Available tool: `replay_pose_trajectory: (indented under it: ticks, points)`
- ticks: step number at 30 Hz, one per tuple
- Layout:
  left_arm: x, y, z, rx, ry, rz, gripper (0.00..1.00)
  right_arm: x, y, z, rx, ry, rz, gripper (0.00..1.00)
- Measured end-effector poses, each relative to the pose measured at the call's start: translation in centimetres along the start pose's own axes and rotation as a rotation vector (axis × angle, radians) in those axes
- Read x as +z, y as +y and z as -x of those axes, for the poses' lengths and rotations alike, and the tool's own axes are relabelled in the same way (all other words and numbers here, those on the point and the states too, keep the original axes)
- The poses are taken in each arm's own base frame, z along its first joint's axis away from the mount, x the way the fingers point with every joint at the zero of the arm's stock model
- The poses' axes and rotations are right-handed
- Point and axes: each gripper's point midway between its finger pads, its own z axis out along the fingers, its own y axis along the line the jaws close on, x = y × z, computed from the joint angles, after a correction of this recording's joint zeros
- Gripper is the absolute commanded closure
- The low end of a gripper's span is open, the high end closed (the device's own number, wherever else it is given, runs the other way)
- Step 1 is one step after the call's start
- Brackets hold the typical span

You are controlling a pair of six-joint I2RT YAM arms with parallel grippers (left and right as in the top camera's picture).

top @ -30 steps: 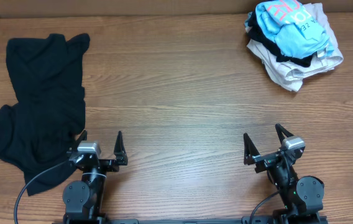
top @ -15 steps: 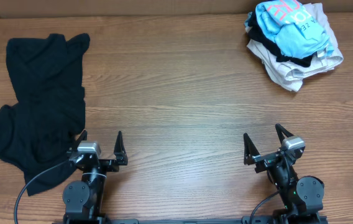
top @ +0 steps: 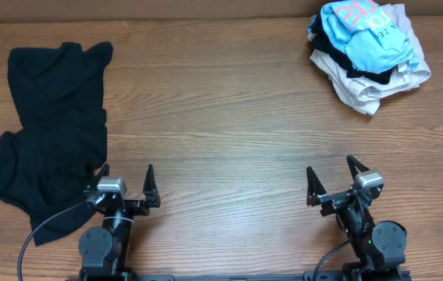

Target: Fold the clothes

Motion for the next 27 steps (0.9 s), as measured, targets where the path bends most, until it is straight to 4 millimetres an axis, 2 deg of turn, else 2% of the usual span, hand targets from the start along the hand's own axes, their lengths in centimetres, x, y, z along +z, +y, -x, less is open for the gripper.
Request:
replay_pose_trajectory:
  ticks: [7, 14, 16, 18, 21, 24, 27]
  points:
    - [0.0, 0.0, 0.0, 0.000, 0.000, 0.000, 0.00, 0.0, -0.3, 0.1, 0.000, -0.005, -0.019, 0.00]
    - [0.0, 0.0, 0.1, 0.000, -0.003, -0.001, 0.00, -0.1, -0.1, 1.9, 0.045, -0.079, -0.011, 0.00]
    - [0.0, -0.2, 0.6, 0.000, -0.024, -0.008, 0.00, -0.1, 0.0, 2.3, 0.059, -0.096, -0.005, 0.00]
    - [-0.1, -0.5, 2.0, 0.003, -0.080, -0.024, 0.00, -0.1, 0.0, 2.3, 0.073, -0.093, -0.002, 0.00]
    - [-0.2, -0.7, 2.6, 0.004, -0.097, -0.034, 0.00, -0.2, 0.1, 2.4, 0.086, -0.085, -0.001, 0.00]
    - [-0.6, -0.9, 3.3, 0.003, -0.067, -0.036, 0.00, -0.7, 0.3, 4.0, 0.088, -0.092, 0.000, 0.00]
    - [-1.6, -1.3, 5.5, 0.003, -0.065, -0.038, 0.00, -2.0, 0.9, 7.2, 0.080, -0.122, 0.005, 0.00]
